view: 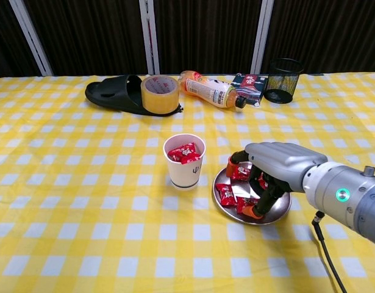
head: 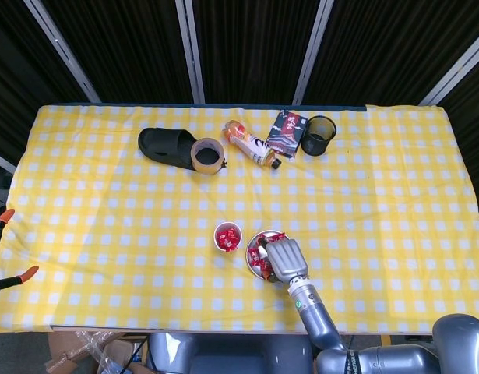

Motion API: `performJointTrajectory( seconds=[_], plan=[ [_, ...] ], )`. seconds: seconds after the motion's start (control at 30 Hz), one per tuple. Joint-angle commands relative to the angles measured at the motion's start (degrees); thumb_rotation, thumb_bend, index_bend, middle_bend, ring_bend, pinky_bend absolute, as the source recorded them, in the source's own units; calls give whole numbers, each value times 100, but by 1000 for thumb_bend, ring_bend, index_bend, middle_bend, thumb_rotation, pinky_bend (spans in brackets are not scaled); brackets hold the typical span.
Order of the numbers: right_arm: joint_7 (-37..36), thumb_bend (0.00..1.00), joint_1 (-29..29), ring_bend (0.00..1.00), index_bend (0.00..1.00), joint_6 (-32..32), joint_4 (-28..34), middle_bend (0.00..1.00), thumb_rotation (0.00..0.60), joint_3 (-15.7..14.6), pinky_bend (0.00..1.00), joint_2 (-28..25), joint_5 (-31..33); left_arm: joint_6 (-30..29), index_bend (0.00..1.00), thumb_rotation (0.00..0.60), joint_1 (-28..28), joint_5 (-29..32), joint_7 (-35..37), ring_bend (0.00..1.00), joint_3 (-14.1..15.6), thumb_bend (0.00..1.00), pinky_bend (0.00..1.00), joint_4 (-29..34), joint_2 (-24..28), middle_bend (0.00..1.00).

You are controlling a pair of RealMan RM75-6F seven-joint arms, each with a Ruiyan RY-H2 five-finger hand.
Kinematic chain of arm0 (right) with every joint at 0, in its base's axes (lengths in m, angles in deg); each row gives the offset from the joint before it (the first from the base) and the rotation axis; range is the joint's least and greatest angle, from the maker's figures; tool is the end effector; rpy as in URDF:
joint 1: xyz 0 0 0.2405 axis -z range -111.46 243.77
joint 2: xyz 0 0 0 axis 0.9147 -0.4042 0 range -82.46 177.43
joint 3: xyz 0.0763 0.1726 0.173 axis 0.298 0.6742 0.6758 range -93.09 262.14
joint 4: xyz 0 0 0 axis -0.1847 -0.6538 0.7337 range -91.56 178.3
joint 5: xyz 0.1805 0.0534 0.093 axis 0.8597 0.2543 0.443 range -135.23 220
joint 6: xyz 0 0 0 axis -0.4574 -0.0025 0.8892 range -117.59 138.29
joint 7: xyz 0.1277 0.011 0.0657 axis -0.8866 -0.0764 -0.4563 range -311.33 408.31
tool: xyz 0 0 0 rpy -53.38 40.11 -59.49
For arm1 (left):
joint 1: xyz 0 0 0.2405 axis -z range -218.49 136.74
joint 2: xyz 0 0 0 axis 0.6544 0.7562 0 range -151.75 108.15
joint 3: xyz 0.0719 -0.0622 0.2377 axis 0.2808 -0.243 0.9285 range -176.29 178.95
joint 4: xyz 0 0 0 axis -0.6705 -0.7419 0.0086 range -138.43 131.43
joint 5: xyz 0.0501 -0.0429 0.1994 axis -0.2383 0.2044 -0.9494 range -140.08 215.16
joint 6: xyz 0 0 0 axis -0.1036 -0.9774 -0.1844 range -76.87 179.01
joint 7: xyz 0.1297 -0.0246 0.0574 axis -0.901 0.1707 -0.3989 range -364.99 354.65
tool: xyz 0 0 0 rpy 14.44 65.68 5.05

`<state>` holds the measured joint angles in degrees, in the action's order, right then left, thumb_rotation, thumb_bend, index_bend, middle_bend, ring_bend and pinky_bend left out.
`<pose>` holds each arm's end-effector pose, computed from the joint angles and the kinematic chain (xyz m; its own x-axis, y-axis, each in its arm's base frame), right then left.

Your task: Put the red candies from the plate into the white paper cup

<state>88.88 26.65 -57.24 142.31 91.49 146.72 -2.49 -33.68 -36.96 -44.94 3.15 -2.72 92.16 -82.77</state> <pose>-0.1214 -0.2644 -0.0684 0.3683 -0.4352 0.8215 -0.9284 -0.2199 0.2997 -0.3130 0.1794 0.1766 0.2491 -0.0146 0.9684 0.9670 0.0595 -0.2478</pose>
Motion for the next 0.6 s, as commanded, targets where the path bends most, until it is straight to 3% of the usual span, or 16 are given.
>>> performJointTrajectory(
  seconds=[0.03, 0.4, 0.6],
  plan=[
    [-60, 309, -8, 941, 322, 71, -84, 790, 600, 8, 837, 39, 21, 15, 0, 600, 4, 8, 0, 0, 1, 46, 0, 1, 4, 0],
    [-155, 311, -31, 941, 430, 204, -294, 790, 600, 36, 837, 133, 49, 43, 0, 600, 8, 48, 3, 0, -7, 46, 0, 13, 15, 0],
    [-213, 360, -14, 940, 491, 250, -378, 790, 600, 23, 837, 140, 52, 58, 0, 600, 10, 63, -3, 0, -9, 47, 0, 17, 20, 0]
  ],
)
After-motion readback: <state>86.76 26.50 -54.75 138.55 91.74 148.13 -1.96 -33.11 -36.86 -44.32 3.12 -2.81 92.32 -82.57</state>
